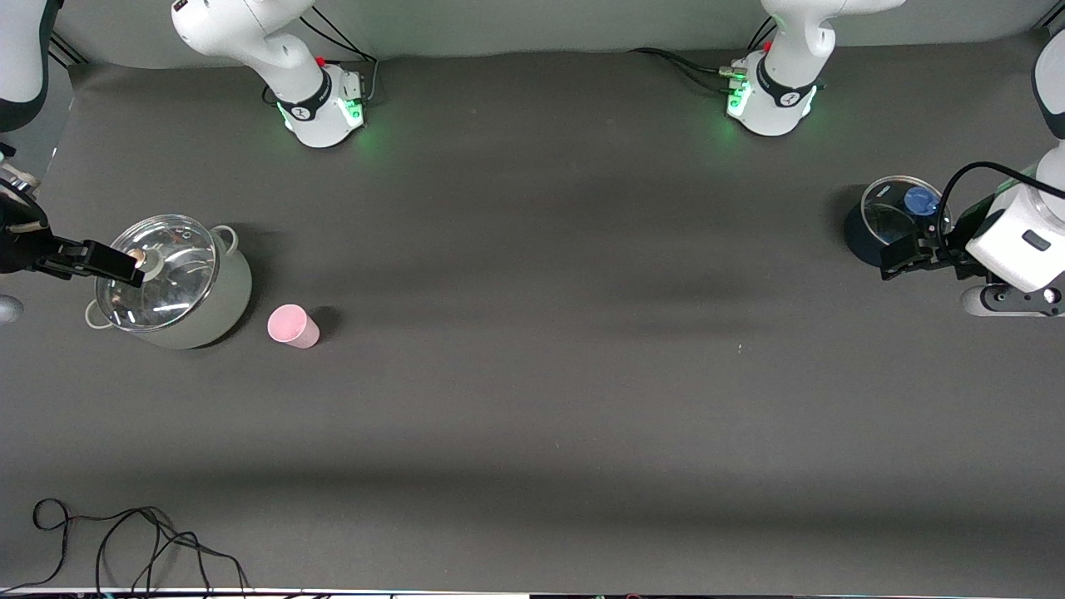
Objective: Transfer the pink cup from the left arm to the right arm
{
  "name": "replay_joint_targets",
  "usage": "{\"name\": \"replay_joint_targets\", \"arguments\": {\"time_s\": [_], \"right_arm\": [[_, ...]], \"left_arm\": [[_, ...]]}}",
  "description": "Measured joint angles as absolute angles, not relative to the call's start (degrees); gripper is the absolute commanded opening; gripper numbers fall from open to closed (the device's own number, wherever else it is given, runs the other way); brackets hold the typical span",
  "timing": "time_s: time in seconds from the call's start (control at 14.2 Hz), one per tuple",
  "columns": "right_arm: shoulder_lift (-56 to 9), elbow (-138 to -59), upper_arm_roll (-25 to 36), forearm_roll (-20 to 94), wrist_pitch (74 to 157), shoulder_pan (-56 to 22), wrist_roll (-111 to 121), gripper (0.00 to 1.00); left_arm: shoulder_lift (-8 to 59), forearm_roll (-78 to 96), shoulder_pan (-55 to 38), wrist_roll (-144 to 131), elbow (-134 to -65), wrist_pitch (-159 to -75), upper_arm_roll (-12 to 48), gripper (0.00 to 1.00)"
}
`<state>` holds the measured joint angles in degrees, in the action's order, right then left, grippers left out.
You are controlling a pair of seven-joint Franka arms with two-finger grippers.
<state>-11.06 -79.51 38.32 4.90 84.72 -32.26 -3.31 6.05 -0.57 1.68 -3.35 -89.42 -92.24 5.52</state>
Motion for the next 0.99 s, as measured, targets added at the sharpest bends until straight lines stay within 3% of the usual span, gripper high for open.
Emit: {"name": "replay_joint_targets", "arguments": {"time_s": [0.14, 0.63, 0.99], "right_arm": [[-10.8, -79.5, 32.6, 4.9, 84.7, -26.5, -3.3, 1.0], [-7.2, -81.2, 1.2, 0.9, 85.1, 2.7, -3.3, 1.0], [0.7, -92.7, -7.4, -0.2, 93.2, 8.7, -3.3, 1.0]], "left_arm": [[6.1, -0.6, 1.7, -3.4, -89.4, -92.2, 5.5, 1.0], [6.1, -0.6, 1.7, -3.4, -89.4, -92.2, 5.5, 1.0], [6.1, -0.6, 1.7, -3.4, -89.4, -92.2, 5.5, 1.0]]}}
